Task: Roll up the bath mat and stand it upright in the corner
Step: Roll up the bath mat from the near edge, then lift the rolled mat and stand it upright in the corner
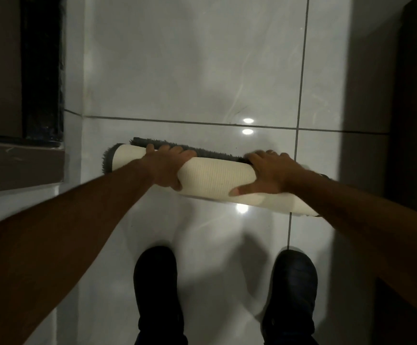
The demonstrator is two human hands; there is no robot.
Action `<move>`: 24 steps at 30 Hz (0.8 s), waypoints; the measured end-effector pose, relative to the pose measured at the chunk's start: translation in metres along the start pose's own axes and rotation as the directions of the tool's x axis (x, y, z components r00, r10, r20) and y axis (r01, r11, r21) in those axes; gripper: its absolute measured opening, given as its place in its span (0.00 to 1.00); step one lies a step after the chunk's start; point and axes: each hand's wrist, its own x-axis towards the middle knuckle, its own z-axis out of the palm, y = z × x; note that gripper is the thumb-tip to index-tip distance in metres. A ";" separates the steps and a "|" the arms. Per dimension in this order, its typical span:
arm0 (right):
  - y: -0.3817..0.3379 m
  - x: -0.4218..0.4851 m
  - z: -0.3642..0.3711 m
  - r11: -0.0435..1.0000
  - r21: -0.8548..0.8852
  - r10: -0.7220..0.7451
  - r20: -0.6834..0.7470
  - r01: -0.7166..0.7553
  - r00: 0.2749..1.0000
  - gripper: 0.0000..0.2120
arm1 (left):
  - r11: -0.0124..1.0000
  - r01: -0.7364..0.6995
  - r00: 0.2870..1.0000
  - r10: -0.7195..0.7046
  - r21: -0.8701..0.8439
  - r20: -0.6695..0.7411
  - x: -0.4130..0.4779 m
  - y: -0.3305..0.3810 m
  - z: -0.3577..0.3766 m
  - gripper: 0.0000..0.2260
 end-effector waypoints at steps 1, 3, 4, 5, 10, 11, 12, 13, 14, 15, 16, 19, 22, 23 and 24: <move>-0.005 0.011 -0.005 0.999 0.039 0.002 -0.011 -0.001 1.000 0.53 | 1.000 0.014 0.999 -0.013 -0.017 0.038 0.006 -0.001 -0.004 0.43; -0.024 0.039 -0.011 0.988 0.152 0.020 0.018 -0.022 1.000 0.54 | 0.999 0.033 0.996 -0.032 -0.016 0.084 0.014 -0.005 -0.011 0.43; -0.036 0.052 -0.011 0.977 0.208 0.027 0.072 -0.041 0.997 0.55 | 0.999 0.035 0.996 -0.034 -0.005 0.087 0.016 -0.005 -0.012 0.43; -0.046 0.062 -0.008 0.971 0.234 0.022 0.115 -0.048 0.993 0.55 | 1.000 0.030 0.996 -0.030 0.009 0.078 0.017 -0.005 -0.011 0.42; -0.055 0.074 0.011 0.979 0.201 -0.022 0.014 0.019 1.000 0.54 | 0.999 0.034 0.999 -0.034 0.028 -0.012 0.010 -0.003 0.000 0.42; -0.056 0.076 0.009 0.979 0.202 -0.016 0.040 0.007 0.999 0.55 | 0.999 0.029 0.999 -0.028 0.034 -0.026 0.007 -0.002 0.001 0.42; -0.059 0.079 0.005 0.984 0.176 -0.009 0.090 -0.007 0.996 0.55 | 0.999 0.024 0.999 -0.022 0.040 -0.046 0.003 -0.001 0.002 0.43; -0.063 0.083 0.000 0.992 0.128 -0.004 0.142 -0.014 0.990 0.55 | 0.998 0.021 0.997 -0.017 0.051 -0.076 0.000 0.000 0.005 0.43; -0.066 0.086 -0.003 0.997 0.075 -0.002 0.182 -0.012 0.983 0.55 | 0.997 0.022 0.994 -0.014 0.068 -0.112 -0.004 0.002 0.009 0.43; -0.071 0.088 -0.006 0.999 0.034 -0.005 0.203 -0.002 0.979 0.55 | 0.996 0.025 0.989 -0.012 0.088 -0.146 -0.008 0.002 0.013 0.43; -0.074 0.088 -0.006 1.000 0.008 -0.011 0.210 0.009 0.978 0.55 | 0.995 0.023 0.986 -0.008 0.094 -0.165 -0.012 0.003 0.019 0.43; -0.082 0.079 0.003 1.000 0.001 -0.028 0.134 0.028 0.991 0.58 | 0.998 0.005 0.983 0.007 0.069 -0.182 -0.019 0.005 0.032 0.43; -0.088 0.071 0.009 0.988 0.154 -0.012 0.089 -0.002 0.996 0.53 | 0.993 0.024 0.973 0.002 0.113 -0.231 -0.023 0.008 0.034 0.44; -0.090 0.068 0.011 0.983 0.182 -0.025 0.077 0.011 0.997 0.50 | 0.990 0.037 0.964 0.000 0.136 -0.266 -0.028 0.010 0.034 0.44; -0.090 0.065 0.011 0.980 0.197 -0.040 0.055 0.029 0.998 0.48 | 0.985 0.050 0.948 0.005 0.164 -0.319 -0.034 0.012 0.036 0.44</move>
